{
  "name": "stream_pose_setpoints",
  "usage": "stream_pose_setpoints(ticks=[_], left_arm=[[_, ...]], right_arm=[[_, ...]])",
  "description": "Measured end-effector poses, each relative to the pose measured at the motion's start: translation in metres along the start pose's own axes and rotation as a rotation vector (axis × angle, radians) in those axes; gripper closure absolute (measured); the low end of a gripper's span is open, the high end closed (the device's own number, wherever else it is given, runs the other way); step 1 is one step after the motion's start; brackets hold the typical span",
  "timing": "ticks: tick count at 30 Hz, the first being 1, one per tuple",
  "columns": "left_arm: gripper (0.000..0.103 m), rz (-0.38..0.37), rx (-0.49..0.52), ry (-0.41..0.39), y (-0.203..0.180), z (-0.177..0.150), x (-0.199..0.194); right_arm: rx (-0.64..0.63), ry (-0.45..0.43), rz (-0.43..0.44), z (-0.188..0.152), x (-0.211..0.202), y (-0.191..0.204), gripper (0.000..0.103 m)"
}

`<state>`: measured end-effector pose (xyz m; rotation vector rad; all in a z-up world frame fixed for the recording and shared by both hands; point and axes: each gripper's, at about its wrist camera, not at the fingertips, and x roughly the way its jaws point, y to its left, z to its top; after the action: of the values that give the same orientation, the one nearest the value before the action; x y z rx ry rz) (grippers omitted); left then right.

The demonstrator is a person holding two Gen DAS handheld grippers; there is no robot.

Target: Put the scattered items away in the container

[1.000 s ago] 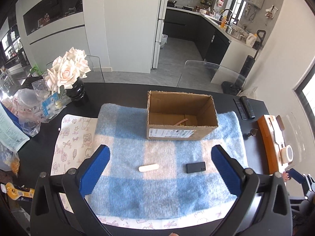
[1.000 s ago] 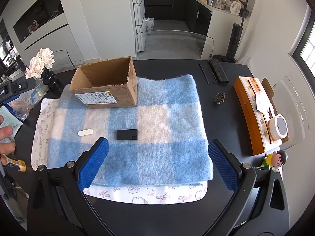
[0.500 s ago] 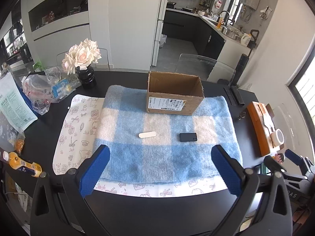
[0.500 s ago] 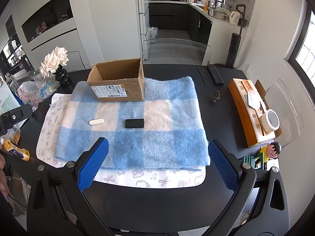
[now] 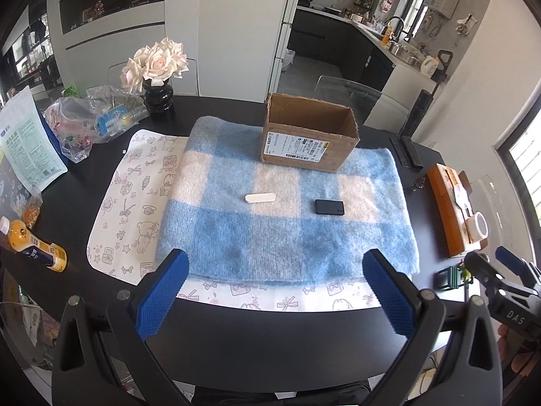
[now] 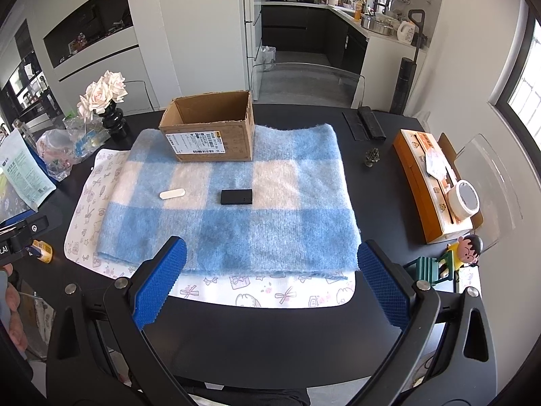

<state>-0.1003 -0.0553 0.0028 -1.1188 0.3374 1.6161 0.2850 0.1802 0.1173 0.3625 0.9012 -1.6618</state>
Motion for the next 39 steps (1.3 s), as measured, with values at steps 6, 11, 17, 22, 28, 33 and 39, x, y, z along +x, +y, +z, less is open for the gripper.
stream_pose_setpoints(ticks=[6,11,17,22,28,33,39], left_arm=[[0.001,-0.028,0.036,0.007,-0.004,-0.006,0.006],[0.001,-0.036,0.057,0.026,-0.003,-0.006,0.019],[0.001,-0.012,0.049,0.054,0.001,-0.002,0.041],[0.001,-0.004,0.048,0.091,0.003,0.01,0.072],[0.001,-0.001,0.047,0.133,0.003,0.026,0.118],[0.001,-0.016,0.049,0.174,0.006,0.039,0.156],[0.001,-0.006,0.063,0.222,0.009,0.046,0.199]], right_arm=[[-0.003,0.02,-0.002,-0.005,0.008,0.003,0.001],[0.017,0.044,-0.001,-0.006,0.018,0.003,0.001],[0.01,0.071,-0.008,-0.001,0.033,0.007,0.001],[0.028,0.101,-0.008,0.007,0.056,0.006,0.001],[0.038,0.169,-0.005,0.017,0.1,0.01,0.001],[0.042,0.217,0.01,0.027,0.138,0.015,0.001],[0.051,0.273,0.026,0.035,0.185,0.021,0.001]])
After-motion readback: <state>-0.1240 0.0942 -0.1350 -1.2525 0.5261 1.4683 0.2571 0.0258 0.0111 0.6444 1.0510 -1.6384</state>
